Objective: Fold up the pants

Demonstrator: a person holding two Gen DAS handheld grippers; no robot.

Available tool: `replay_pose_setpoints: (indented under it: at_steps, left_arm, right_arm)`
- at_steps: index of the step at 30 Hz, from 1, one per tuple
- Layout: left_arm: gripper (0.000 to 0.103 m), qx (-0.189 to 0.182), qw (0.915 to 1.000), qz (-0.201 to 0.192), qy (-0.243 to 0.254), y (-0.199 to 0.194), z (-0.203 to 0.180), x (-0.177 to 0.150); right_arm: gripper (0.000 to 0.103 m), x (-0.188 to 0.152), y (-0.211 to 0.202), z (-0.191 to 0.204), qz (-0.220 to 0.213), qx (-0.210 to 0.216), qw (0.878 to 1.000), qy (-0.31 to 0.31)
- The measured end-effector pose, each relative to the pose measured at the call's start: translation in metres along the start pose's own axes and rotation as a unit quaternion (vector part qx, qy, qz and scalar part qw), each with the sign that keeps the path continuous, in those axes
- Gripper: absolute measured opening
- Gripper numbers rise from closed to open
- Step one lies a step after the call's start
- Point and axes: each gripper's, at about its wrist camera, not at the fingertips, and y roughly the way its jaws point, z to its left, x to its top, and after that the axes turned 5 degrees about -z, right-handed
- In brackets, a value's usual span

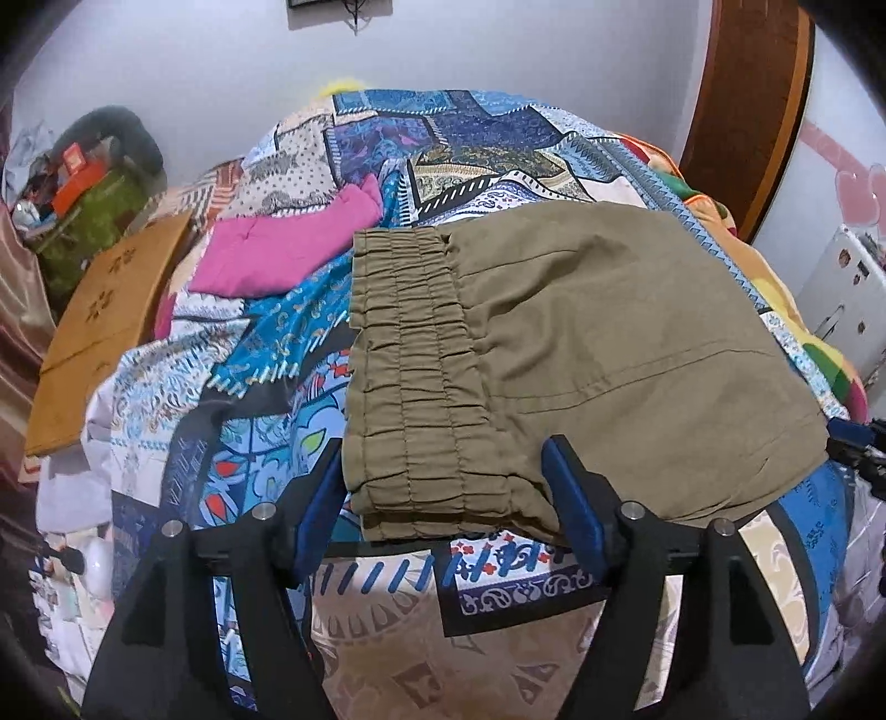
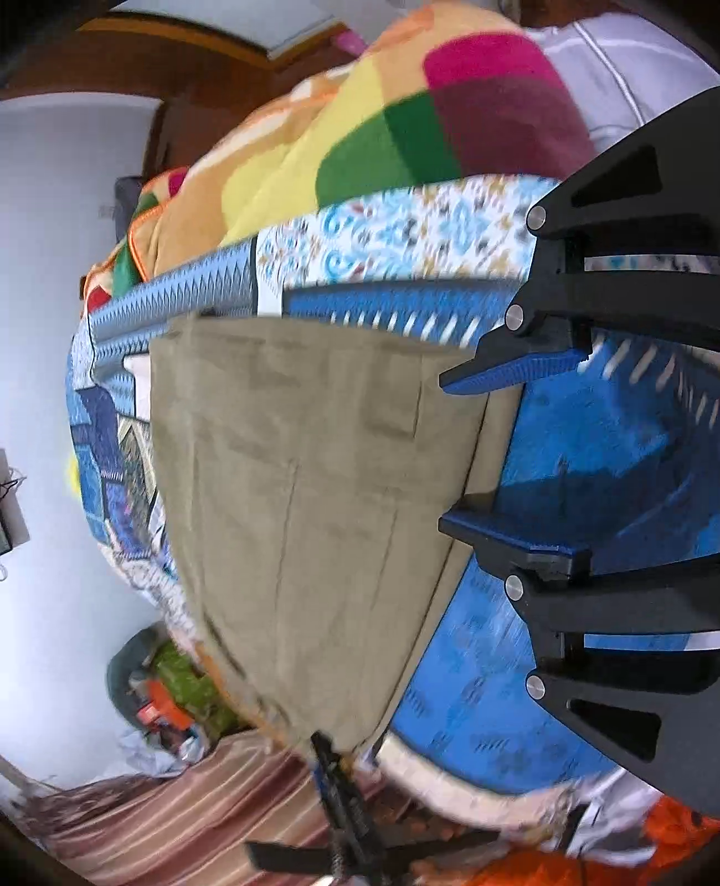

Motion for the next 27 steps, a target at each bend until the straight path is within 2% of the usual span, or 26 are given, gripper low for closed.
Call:
replay_pose_setpoints:
  at_steps: [2, 7, 10, 13, 19, 20, 22, 27]
  left_arm:
    - [0.072, -0.007, 0.9999, 0.007, -0.007, -0.001, 0.003, 0.001]
    - [0.072, -0.005, 0.9999, 0.005, 0.012, -0.018, 0.004, 0.012]
    - [0.072, 0.014, 0.9994, -0.016, 0.027, -0.029, 0.006, 0.029]
    - [0.075, 0.026, 0.9988, -0.030, 0.029, -0.030, 0.014, 0.052]
    - [0.078, 0.034, 0.9987, -0.035, 0.013, -0.005, 0.034, 0.097]
    - [0.079, 0.036, 0.9987, -0.032, 0.013, 0.003, 0.036, 0.103]
    - [0.079, 0.039, 0.9989, -0.024, 0.015, 0.019, 0.038, 0.111]
    - [0.079, 0.029, 0.9994, 0.007, 0.015, 0.062, 0.038, 0.123]
  right_arm:
    - [0.038, -0.003, -0.001, 0.000, 0.000, -0.020, 1.000, -0.007]
    - [0.041, 0.010, -0.006, -0.013, 0.016, -0.015, 1.000, 0.009]
    - [0.041, 0.024, -0.015, -0.017, 0.002, -0.014, 1.000, 0.009]
    - [0.046, 0.048, -0.021, -0.020, -0.027, -0.016, 0.999, 0.005]
    - [0.048, 0.100, -0.017, -0.026, -0.073, -0.020, 0.997, -0.001]
    - [0.051, 0.106, -0.016, -0.027, -0.080, -0.020, 0.997, -0.002]
    - [0.056, 0.122, -0.010, -0.029, -0.095, -0.024, 0.995, -0.009]
    - [0.057, 0.153, 0.023, -0.034, -0.105, -0.031, 0.994, -0.023]
